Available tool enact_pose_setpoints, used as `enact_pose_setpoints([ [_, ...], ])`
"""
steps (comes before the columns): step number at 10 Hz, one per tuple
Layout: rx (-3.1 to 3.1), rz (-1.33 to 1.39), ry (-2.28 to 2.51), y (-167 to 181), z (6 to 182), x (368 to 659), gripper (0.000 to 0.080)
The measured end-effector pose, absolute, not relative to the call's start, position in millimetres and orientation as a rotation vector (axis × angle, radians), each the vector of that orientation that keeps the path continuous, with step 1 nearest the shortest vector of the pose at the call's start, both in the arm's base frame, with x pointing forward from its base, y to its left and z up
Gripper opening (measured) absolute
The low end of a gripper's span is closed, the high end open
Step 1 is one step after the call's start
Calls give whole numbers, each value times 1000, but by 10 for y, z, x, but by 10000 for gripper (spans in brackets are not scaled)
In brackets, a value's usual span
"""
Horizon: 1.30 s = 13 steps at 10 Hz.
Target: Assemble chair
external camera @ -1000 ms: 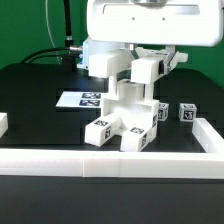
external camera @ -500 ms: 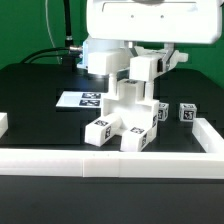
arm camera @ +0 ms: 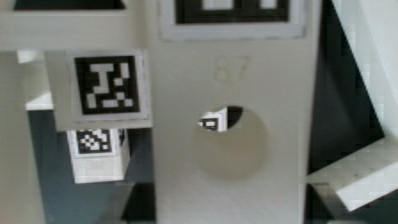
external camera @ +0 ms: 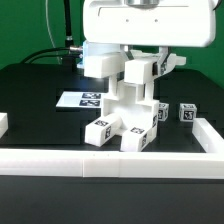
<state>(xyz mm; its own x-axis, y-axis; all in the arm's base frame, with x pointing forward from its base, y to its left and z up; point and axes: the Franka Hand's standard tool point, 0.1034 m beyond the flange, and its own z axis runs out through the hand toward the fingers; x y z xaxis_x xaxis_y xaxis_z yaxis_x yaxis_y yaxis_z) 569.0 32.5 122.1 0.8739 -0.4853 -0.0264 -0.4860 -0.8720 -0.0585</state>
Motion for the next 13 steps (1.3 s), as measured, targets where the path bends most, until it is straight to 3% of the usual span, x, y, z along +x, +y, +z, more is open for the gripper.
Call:
enact_pose_setpoints([
  [13, -2992, 7, 724, 345, 1236, 5714, 285],
])
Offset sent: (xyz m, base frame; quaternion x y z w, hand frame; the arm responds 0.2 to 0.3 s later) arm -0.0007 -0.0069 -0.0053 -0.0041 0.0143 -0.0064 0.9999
